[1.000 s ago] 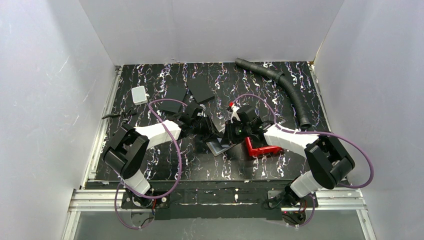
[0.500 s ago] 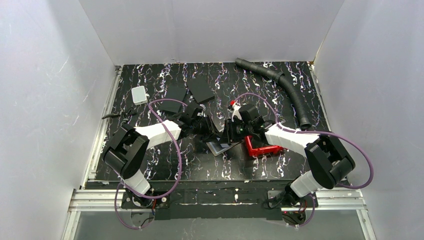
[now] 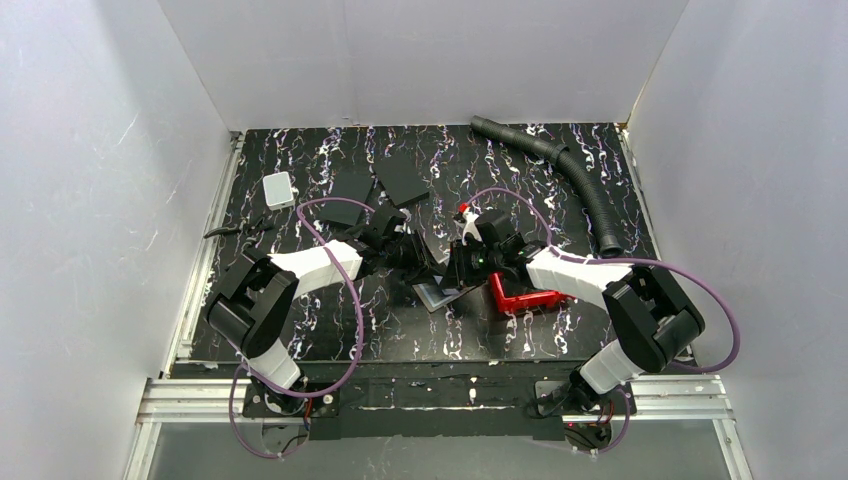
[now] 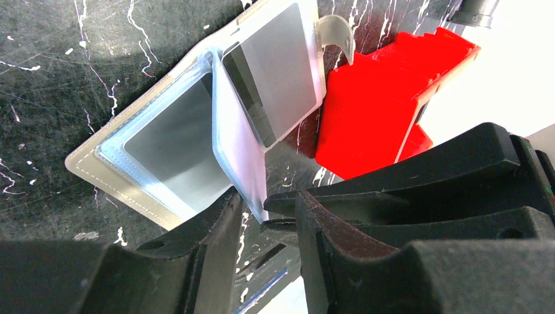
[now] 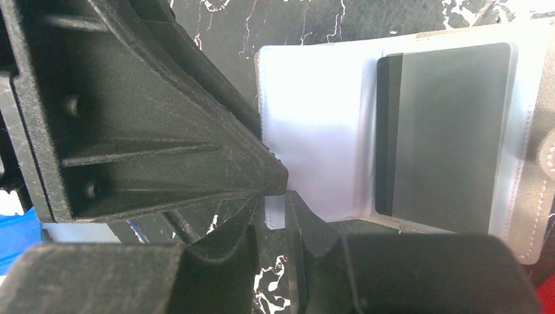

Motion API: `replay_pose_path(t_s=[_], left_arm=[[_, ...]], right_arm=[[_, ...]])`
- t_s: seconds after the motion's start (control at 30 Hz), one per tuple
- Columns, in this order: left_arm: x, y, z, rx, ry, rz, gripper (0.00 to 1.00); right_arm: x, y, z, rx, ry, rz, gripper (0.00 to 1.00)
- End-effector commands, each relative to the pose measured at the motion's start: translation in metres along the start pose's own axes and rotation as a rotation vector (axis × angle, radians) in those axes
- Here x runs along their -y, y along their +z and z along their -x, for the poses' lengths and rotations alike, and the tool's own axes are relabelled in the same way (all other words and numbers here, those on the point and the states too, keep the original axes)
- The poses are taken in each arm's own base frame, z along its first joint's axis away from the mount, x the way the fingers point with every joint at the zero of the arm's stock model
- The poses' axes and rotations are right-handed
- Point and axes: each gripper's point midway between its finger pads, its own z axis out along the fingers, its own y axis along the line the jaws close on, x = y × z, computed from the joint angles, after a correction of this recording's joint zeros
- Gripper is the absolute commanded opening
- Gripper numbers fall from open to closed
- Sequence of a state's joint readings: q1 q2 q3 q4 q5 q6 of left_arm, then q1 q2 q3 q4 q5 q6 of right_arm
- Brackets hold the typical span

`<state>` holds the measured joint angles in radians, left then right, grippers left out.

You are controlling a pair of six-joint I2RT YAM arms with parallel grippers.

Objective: Put the credit cards into the card holder
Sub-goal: Turn over the card slot in the card holder.

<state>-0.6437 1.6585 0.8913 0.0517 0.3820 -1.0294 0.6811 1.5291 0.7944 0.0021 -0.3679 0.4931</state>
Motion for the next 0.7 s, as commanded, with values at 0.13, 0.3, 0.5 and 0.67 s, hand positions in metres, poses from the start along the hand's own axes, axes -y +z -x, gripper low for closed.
replay_pose_path(t_s=[0.13, 0.3, 0.5, 0.67], left_arm=[[0.013, -0.009, 0.0, 0.007, 0.029, -0.03, 0.34], [0.012, -0.009, 0.0, 0.006, 0.03, -0.028, 0.37], [0.011, -0.007, 0.001, 0.006, 0.027, -0.024, 0.39], [0.013, -0.006, 0.002, 0.008, 0.029, -0.029, 0.46]], right_arm=[[0.007, 0.0, 0.007, 0.035, -0.012, -0.049, 0.18], [0.011, -0.005, 0.006, 0.036, 0.006, -0.075, 0.09], [0.013, -0.015, 0.019, 0.088, 0.015, -0.104, 0.01], [0.023, -0.019, 0.024, 0.103, 0.027, -0.144, 0.01]])
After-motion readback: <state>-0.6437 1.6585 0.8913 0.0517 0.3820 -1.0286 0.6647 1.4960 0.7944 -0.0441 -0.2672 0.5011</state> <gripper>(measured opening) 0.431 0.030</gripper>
